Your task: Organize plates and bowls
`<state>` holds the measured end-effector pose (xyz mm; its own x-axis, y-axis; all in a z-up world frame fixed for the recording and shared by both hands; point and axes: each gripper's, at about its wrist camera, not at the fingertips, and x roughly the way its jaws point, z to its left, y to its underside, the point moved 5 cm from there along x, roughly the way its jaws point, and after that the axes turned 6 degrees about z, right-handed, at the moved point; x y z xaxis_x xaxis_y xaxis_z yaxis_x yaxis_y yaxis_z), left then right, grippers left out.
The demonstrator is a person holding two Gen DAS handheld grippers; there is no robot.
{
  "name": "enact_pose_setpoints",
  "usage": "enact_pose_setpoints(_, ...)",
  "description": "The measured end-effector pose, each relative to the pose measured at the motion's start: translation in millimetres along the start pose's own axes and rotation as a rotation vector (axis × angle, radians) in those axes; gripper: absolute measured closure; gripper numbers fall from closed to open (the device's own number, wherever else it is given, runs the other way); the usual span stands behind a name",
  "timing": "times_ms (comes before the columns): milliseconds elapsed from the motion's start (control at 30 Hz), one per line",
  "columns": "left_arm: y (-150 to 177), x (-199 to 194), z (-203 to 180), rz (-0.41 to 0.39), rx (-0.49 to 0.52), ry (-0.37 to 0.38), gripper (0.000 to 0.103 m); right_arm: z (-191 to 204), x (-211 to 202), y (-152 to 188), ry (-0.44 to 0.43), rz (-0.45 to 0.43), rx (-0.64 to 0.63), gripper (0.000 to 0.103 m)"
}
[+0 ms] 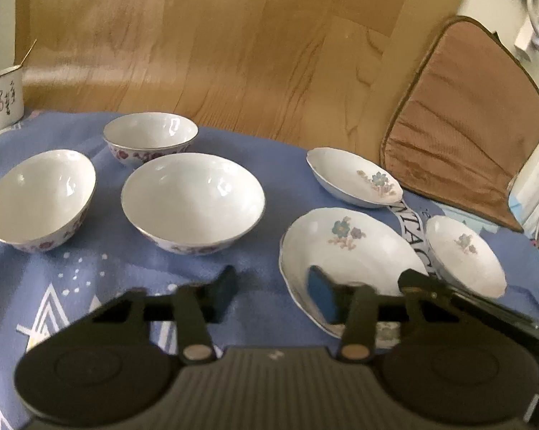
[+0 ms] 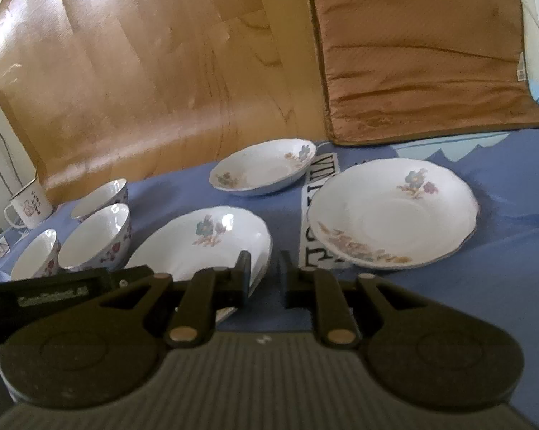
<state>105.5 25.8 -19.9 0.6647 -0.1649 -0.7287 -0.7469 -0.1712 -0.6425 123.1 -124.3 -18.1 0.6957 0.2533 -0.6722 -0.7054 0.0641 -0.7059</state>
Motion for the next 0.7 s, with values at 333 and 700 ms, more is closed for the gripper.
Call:
enact_pose_setpoints(333,36,-29,-45,0.08,0.069,0.132,0.087,-20,-50,21,0.021,-0.007,0.024,0.088)
enact_pose_setpoints(700,72,-20,-217,0.135,0.358,0.291,0.083,-145,-146,38,0.235,-0.179,0.228,0.088)
